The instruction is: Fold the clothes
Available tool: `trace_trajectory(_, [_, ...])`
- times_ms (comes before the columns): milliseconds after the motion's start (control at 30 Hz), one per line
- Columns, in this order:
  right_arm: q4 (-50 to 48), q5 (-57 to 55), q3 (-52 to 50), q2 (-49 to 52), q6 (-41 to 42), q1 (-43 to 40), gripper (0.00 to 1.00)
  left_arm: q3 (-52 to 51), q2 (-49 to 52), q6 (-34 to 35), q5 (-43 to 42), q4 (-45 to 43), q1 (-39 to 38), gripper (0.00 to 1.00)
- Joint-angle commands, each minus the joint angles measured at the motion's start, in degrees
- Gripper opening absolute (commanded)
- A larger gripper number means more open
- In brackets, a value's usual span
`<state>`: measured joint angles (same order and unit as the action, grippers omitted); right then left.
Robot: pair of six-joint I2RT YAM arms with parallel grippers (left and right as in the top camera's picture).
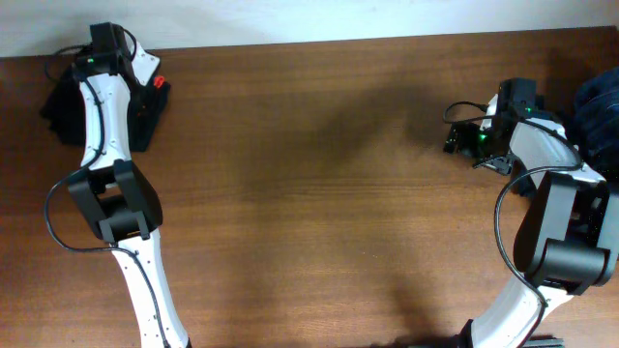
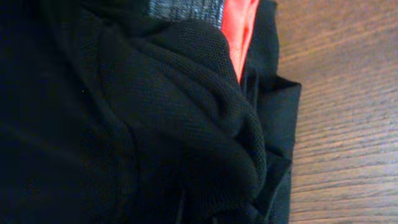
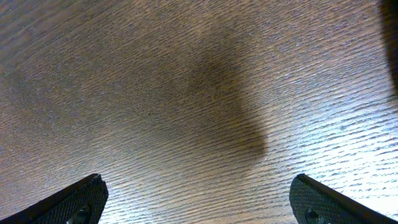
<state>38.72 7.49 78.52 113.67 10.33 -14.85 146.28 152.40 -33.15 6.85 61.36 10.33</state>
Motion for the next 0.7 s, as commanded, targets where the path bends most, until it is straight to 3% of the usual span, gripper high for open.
trace_trajectory(0, [-0.2,-0.5,-0.3,0.5,-0.2,0.2,0.99,-1.5,0.7,1.0,-1.7,2.0,-0.3,0.00])
trace_trajectory(67, [-0.2,-0.5,-0.3,0.5,-0.2,0.2,0.99,-1.5,0.7,0.9,-1.7,2.7,-0.3,0.02])
trace_trajectory(200, [-0.2,-0.5,-0.3,0.5,-0.2,0.2,0.99,-1.4,0.6,0.5,-1.7,3.5,-0.3,0.20])
trace_trajectory(300, [-0.2,-0.5,-0.3,0.5,-0.2,0.2,0.98,0.4,-0.5,0.6,-1.7,3.8,-0.6,0.69])
trace_trajectory(367, [-0.2,-0.5,-0.3,0.5,-0.2,0.2,0.99,2.8,-1.8,0.6,-1.7,4.3,-1.1,0.84])
trace_trajectory(400, [-0.2,-0.5,-0.3,0.5,-0.2,0.2,0.99,4.1,-2.6,0.6,-1.7,4.3,-1.2,0.87])
trace_trajectory(433, [-0.2,-0.5,-0.3,0.5,-0.2,0.2,0.99,5.2,-3.4,0.6,-1.7,4.2,-1.4,0.98])
trace_trajectory(533, [-0.2,-0.5,-0.3,0.5,-0.2,0.2,0.99,8.2,-5.9,0.7,-2.0,4.2,-1.6,0.99])
trace_trajectory(667, [-0.2,-0.5,-0.3,0.5,-0.2,0.2,0.99,10.7,-7.2,7.6,-2.0,2.8,-0.8,0.99])
